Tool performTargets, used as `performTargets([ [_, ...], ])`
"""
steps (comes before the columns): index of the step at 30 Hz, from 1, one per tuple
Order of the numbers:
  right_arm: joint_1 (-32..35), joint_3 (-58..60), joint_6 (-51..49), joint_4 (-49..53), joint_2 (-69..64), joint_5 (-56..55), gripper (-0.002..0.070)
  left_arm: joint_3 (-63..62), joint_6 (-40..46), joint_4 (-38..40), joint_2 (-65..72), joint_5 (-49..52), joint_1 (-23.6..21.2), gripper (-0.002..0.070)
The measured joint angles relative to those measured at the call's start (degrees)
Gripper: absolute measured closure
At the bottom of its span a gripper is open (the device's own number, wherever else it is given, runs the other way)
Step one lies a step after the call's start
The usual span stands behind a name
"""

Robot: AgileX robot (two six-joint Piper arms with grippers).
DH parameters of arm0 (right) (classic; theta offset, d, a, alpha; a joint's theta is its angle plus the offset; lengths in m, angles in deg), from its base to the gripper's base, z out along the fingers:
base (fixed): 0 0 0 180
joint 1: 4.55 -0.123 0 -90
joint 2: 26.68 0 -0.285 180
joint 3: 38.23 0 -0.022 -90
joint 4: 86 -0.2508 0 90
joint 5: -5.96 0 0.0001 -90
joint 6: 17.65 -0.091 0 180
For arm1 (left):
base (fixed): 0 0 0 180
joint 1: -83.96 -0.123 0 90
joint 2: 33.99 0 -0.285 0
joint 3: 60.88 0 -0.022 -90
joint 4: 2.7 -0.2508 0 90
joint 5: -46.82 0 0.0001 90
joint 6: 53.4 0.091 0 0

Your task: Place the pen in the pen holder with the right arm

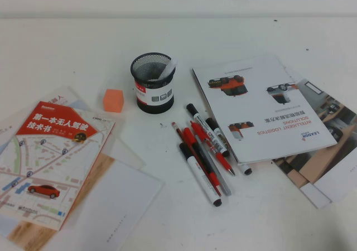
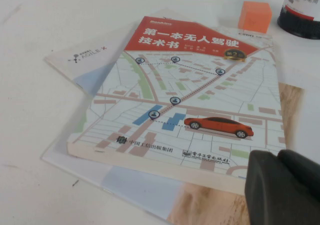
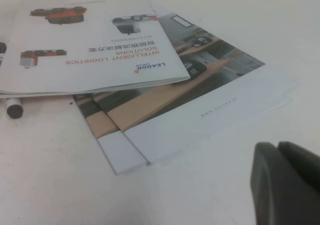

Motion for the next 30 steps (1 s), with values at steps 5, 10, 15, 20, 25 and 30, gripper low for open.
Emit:
performTargets([
  [5,0.0,0.0,0.0,0.0,0.0,0.0,0.0696,0.0,0.0,0.0,0.0,0.0,0.0,0.0676],
  [10,0.0,0.0,0.0,0.0,0.0,0.0,0.0696,0.0,0.0,0.0,0.0,0.0,0.0,0.0676],
  [15,0.0,0.0,0.0,0.0,0.0,0.0,0.0696,0.0,0.0,0.0,0.0,0.0,0.0,0.0676],
  [20,0.0,0.0,0.0,0.0,0.0,0.0,0.0696,0.0,0.0,0.0,0.0,0.0,0.0,0.0676],
  [25,0.0,0.0,0.0,-1.0,0.0,0.0,0.0696,0.0,0.0,0.0,0.0,0.0,0.0,0.0676],
  [30,0.0,0.0,0.0,-4.3,0.0,0.0,0.0696,0.0,0.0,0.0,0.0,0.0,0.0,0.0676],
])
